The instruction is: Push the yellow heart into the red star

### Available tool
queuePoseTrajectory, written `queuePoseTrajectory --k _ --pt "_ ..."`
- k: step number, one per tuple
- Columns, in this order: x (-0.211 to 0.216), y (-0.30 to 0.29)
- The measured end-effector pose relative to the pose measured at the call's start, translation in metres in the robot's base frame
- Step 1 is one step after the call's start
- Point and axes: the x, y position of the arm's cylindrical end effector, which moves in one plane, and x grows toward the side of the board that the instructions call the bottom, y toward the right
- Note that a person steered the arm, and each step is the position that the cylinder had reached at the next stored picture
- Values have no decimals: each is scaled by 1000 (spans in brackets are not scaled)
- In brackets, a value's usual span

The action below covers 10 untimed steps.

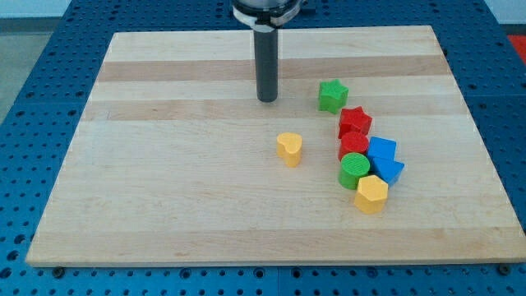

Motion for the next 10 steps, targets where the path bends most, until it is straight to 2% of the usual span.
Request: queuePoseTrajectory --k 1,2,3,4,6,8,9,10 --pt "0 -15" --pt "29 -74" --pt "85 -91" --pt "96 -75" --pt "44 19" --pt "44 21" --pt "64 -44" --pt "103 -93"
